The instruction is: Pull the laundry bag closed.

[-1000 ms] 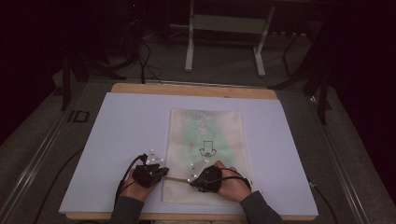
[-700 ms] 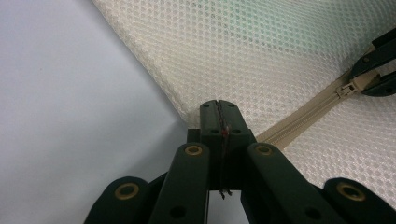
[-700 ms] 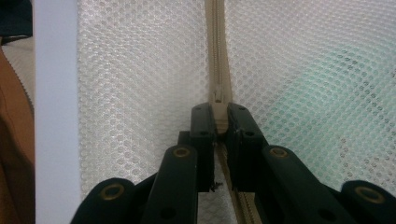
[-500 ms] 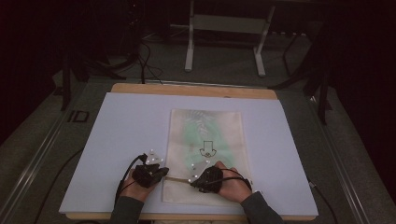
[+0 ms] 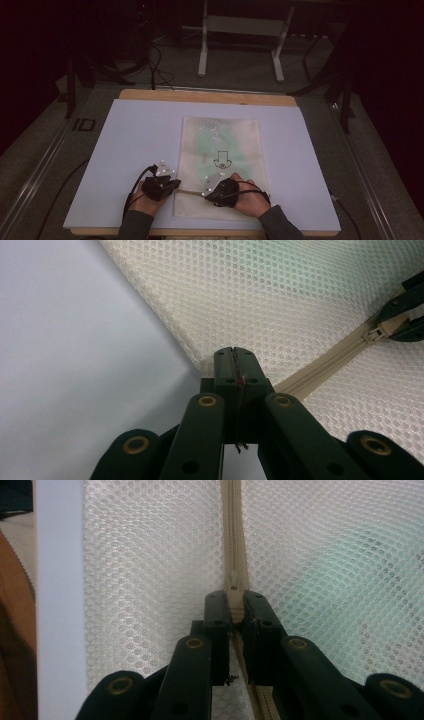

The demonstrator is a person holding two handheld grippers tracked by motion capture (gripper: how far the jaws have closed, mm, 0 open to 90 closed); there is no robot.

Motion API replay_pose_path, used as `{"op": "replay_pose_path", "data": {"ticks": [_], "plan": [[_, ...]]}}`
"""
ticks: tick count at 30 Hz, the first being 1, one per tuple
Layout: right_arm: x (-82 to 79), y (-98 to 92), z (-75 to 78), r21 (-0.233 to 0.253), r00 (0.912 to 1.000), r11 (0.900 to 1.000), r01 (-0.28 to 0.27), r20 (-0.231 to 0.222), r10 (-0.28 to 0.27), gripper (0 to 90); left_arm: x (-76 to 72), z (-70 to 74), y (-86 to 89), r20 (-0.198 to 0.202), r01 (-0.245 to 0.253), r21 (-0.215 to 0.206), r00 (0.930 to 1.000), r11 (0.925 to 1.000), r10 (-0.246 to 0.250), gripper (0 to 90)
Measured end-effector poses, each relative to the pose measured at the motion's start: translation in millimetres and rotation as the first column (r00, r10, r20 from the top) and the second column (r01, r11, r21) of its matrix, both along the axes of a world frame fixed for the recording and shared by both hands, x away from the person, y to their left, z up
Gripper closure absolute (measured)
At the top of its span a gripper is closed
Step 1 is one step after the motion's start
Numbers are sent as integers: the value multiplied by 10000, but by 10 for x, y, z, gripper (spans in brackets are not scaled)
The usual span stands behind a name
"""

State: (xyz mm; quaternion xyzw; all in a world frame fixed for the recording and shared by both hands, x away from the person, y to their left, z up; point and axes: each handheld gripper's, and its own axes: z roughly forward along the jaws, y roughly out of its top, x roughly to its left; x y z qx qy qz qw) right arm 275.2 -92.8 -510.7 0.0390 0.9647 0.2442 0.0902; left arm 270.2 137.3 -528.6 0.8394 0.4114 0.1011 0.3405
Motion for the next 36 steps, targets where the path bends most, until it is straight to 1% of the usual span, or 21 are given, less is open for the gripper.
{"op": "replay_pose_path", "data": {"ticks": [1, 7, 9, 12, 18, 27, 28, 29, 34, 35, 36], "plan": [[1, -6, 0, -46, 10000, 10000, -22, 7, 22, 825, 0, 0, 0, 1, 1, 2, 10000, 10000, -1, 895], [0, -38, -1, 24, 10000, 10000, 49, -42, -49, 825, -1, 1, 0, -3, 1, 15, 10000, 10000, -1, 895], [4, -46, -3, 29, 10000, 10000, -4, -12, 4, 825, 0, 1, 2, -15, 9, -2, 10000, 10000, -9, 895], [6, -70, 0, 50, 9999, 10000, 68, -98, -68, 825, -1, 1, 2, -10, 10, 13, 10000, 10000, -10, 895], [11, -129, 2, 89, 9998, 9998, 154, -111, -153, 825, -2, 2, 1, -15, 2, 16, 10000, 10000, -2, 895], [11, -144, 6, 37, 9998, 9998, 174, -137, -174, 825, -2, 2, 2, -22, 8, 14, 10000, 10000, -8, 895], [13, -151, 7, 89, 9997, 9998, 173, -148, -171, 825, -3, 3, 2, -16, 6, 27, 10000, 10000, -6, 895], [12, -155, 6, 24, 9998, 9998, 172, -127, -172, 825, -3, 3, 1, -18, 4, 23, 10000, 10000, -4, 895], [8, -184, 10, 1, 9997, 9998, 182, -134, -182, 825, -3, 3, 0, -17, 0, 20, 10000, 10000, 0, 895], [7, -190, 11, 58, 9997, 9998, 207, -154, -206, 825, -4, 3, -1, -13, -3, 25, 10000, 10000, 4, 895], [7, -196, 12, -19, 9998, 9998, 190, -114, -190, 825, -4, 3, -1, -20, -3, 20, 10000, 10000, 3, 895]]}}
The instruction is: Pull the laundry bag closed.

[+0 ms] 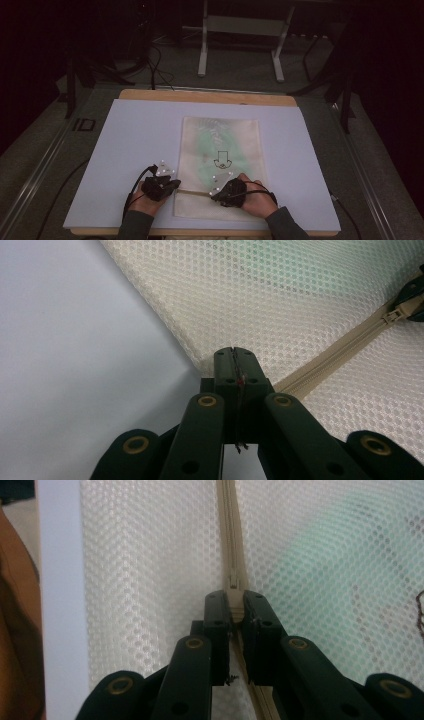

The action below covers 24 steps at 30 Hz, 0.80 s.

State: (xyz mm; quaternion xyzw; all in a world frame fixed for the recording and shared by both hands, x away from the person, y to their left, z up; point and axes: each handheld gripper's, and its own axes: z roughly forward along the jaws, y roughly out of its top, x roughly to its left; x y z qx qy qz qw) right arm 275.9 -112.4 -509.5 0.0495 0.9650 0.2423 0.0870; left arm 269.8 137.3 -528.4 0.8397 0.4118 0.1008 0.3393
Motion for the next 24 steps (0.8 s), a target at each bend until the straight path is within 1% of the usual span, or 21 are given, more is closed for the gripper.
{"op": "replay_pose_path", "data": {"ticks": [1, 6, 12, 13, 15, 16, 20, 24], "plan": [[-1, -5, 3, 22, 10000, 10000, 22, -50, -21, 825, -1, 1, 0, 6, 0, 14, 10000, 10000, 0, 895], [-3, -31, 9, -61, 10000, 10000, -10, -9, 10, 825, 0, 0, 0, -4, -4, 6, 10000, 10000, 4, 895], [-6, -115, 16, -48, 9998, 9999, 163, -144, -164, 825, 0, 0, 1, -13, -6, 7, 10000, 10000, 6, 895], [0, -127, 17, -52, 9999, 9999, 91, -115, -92, 825, 0, 0, 2, -12, -7, 1, 10000, 10000, 7, 895], [-9, -142, -1, -154, 9997, 9998, 120, -196, -123, 825, 0, 0, 2, -16, -19, -8, 10000, 10000, 19, 896], [-11, -151, -4, -82, 9996, 9998, 162, -228, -164, 824, 1, 0, 2, -25, -9, -7, 10000, 10000, 9, 895], [-14, -166, -4, -43, 9995, 9998, 168, -251, -169, 825, 1, 0, 3, -29, -17, -12, 10000, 10000, 17, 895], [-14, -163, 2, -105, 9996, 9999, 128, -235, -130, 825, 1, 0, 3, -32, -16, -20, 10000, 10000, 16, 896]]}}
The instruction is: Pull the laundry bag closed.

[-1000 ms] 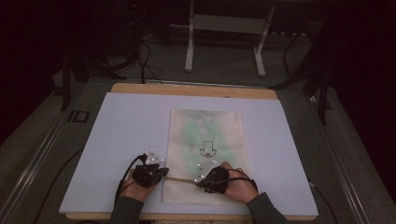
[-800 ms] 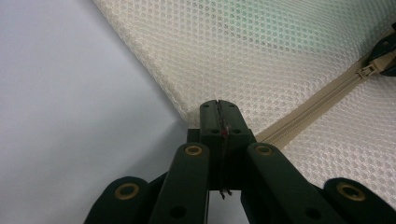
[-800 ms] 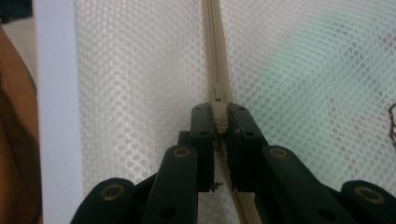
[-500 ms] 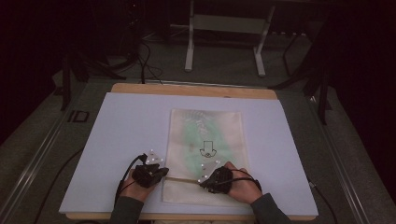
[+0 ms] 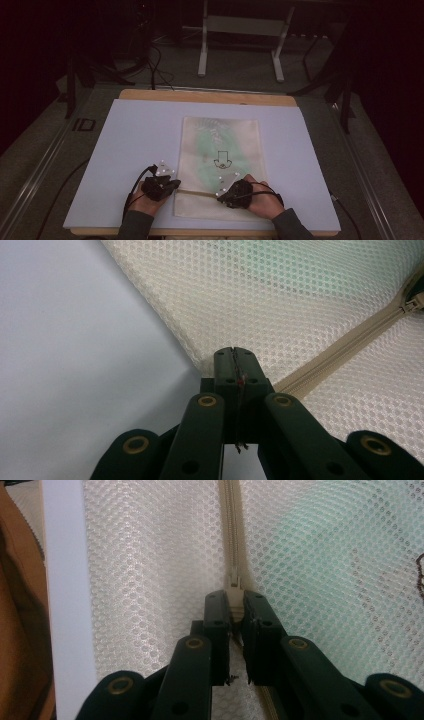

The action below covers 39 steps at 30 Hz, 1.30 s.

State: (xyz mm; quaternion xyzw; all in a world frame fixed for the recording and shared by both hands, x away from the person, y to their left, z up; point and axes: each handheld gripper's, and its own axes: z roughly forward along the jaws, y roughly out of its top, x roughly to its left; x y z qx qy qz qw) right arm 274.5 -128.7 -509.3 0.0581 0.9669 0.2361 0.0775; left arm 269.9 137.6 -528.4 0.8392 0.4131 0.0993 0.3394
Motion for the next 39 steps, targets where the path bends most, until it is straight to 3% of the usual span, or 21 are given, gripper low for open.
{"op": "replay_pose_path", "data": {"ticks": [23, 39], "plan": [[-10, -175, 26, -105, 9998, 9997, 203, -38, -204, 825, 1, 0, 1, -14, -5, -18, 10000, 10000, 5, 896], [-27, -406, 38, -101, 9980, 9980, 632, -36, -632, 824, 2, -3, 3, -35, -32, -76, 10000, 10000, 32, 895]]}}
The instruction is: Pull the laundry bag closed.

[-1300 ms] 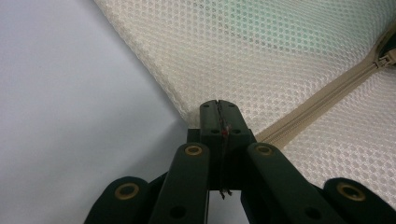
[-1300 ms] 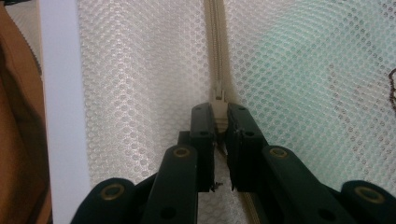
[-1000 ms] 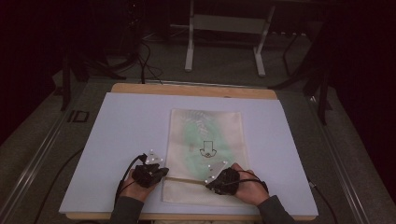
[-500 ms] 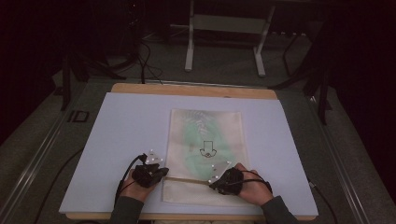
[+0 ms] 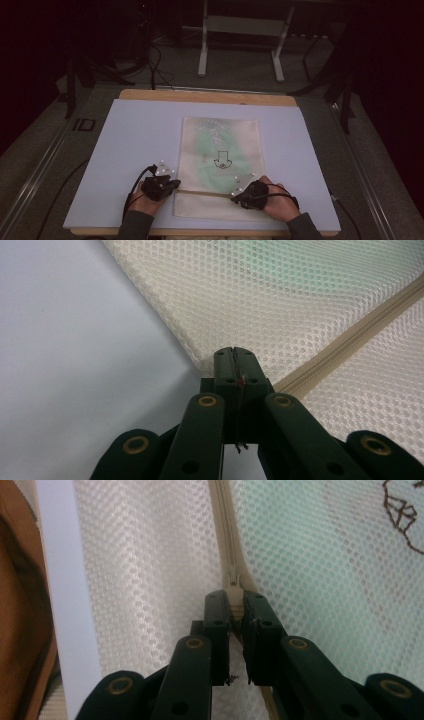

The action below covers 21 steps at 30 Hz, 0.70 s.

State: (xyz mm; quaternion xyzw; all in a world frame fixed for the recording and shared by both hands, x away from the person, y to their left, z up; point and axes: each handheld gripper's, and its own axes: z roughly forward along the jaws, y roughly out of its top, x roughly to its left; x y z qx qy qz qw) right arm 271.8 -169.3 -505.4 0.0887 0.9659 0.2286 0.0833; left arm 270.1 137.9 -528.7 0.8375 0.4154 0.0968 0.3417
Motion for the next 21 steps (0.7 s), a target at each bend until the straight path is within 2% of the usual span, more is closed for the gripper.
{"op": "replay_pose_path", "data": {"ticks": [4, 21], "plan": [[0, -47, -3, 129, 10000, 9999, 50, -6, -50, 824, -1, 1, -1, 1, -3, 10, 10000, 10000, 3, 895], [-4, -185, 7, 93, 9994, 9994, 344, -63, -343, 824, 0, 2, -1, -3, 5, 17, 10000, 10000, -5, 895]]}}
